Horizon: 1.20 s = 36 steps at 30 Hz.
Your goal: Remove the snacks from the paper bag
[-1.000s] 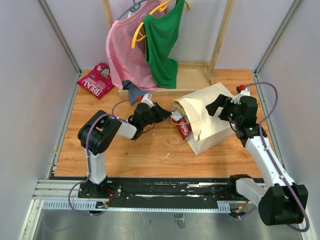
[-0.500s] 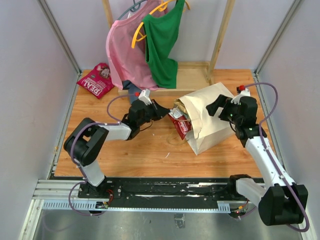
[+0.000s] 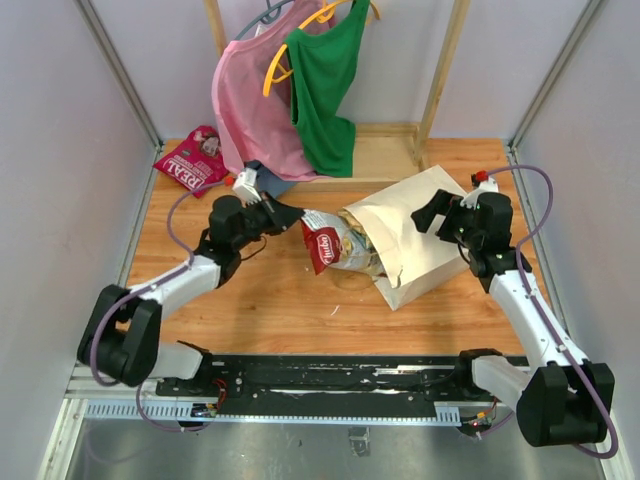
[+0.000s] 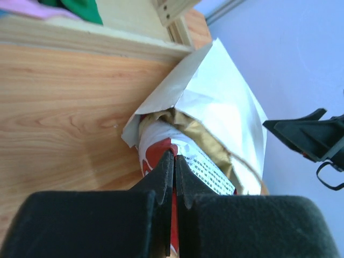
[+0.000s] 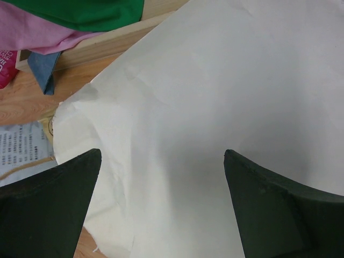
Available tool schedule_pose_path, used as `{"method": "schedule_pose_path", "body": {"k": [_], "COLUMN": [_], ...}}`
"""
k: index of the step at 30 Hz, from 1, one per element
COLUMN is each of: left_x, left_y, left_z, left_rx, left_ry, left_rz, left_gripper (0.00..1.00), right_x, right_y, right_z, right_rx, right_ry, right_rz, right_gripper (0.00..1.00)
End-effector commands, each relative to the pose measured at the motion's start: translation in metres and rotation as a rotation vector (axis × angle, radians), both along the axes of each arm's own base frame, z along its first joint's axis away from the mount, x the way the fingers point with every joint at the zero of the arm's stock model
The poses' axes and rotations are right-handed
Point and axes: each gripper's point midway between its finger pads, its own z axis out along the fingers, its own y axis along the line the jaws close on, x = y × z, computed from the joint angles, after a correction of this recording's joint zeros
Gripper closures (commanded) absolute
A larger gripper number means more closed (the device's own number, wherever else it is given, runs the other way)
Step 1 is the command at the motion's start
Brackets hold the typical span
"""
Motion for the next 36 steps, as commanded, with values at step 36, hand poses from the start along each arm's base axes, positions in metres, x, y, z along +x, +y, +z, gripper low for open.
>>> {"method": "schedule_pose_path", "body": {"k": [36], "left_x": [-0.066], "left_y": [0.364], "left_z": [0.127], "left_rx": [0.391], "left_ry": [0.168], "left_rz": [1.374], "left_gripper": [0.99], "right_x": [-0.003], "right_y": [0.015], "right_z": [0.004], "right_rx": [0.073], "right_ry": [-0.019], "right_rz": [0.046], "right_gripper": [0.02]}}
